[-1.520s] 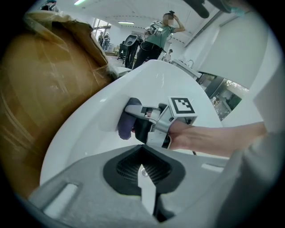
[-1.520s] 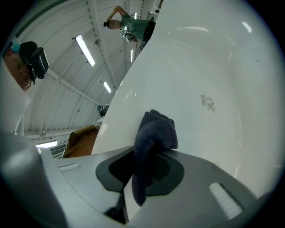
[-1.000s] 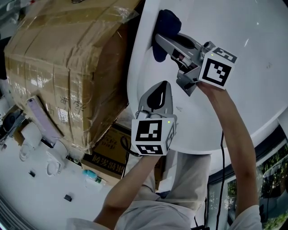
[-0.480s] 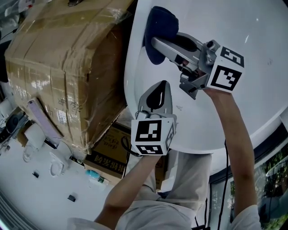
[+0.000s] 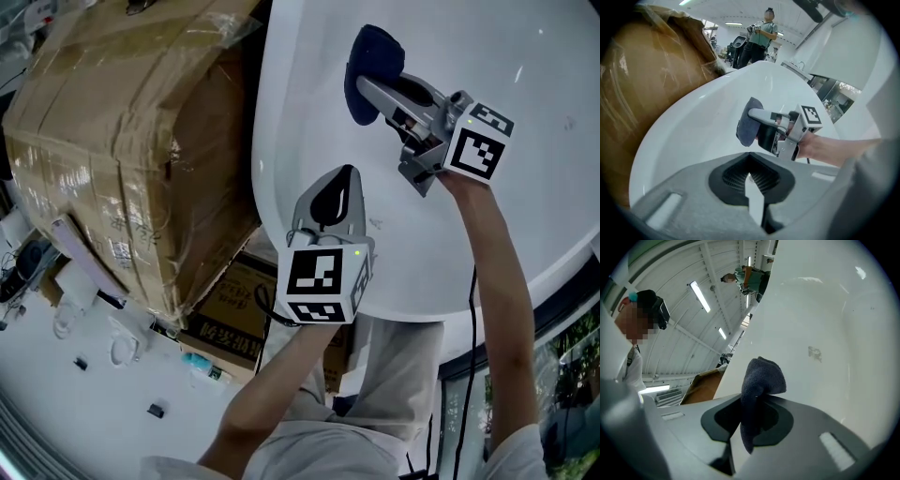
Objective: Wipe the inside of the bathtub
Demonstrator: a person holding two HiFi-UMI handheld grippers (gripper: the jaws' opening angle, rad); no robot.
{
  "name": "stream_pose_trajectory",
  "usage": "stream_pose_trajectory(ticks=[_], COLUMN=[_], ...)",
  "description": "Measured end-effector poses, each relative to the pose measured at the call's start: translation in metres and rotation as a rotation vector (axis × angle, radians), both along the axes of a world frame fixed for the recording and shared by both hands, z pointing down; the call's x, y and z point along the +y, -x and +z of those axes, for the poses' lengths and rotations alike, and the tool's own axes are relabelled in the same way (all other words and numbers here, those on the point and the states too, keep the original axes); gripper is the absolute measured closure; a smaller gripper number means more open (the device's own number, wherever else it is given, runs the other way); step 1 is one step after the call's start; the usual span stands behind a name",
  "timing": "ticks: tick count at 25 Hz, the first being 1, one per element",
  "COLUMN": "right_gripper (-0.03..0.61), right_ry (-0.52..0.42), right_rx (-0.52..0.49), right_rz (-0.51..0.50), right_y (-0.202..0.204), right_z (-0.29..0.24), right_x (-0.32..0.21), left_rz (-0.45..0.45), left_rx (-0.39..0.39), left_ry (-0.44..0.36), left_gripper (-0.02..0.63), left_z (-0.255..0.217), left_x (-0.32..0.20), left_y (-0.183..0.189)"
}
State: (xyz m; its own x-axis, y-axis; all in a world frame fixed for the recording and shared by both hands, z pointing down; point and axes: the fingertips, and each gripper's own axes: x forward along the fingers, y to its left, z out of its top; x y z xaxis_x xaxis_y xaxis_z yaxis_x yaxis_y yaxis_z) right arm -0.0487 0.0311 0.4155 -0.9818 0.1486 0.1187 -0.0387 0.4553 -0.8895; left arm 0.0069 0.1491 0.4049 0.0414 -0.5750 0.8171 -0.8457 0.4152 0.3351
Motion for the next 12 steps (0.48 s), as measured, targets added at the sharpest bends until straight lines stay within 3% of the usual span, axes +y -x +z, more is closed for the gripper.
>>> stream_pose_trajectory(ticks=[12], right_gripper=[0.534], right_ry=[-0.006], right_rx=[0.225], right_rz=[0.024], right_y=[-0.032], right_z=[0.113], right_x=[-0.006], left_rz=[0.004], left_rx=[0.041], left_ry=[0.02], left_gripper=[0.617], left_z=[0.018], left_x=[-0.002], left_y=[-0.014])
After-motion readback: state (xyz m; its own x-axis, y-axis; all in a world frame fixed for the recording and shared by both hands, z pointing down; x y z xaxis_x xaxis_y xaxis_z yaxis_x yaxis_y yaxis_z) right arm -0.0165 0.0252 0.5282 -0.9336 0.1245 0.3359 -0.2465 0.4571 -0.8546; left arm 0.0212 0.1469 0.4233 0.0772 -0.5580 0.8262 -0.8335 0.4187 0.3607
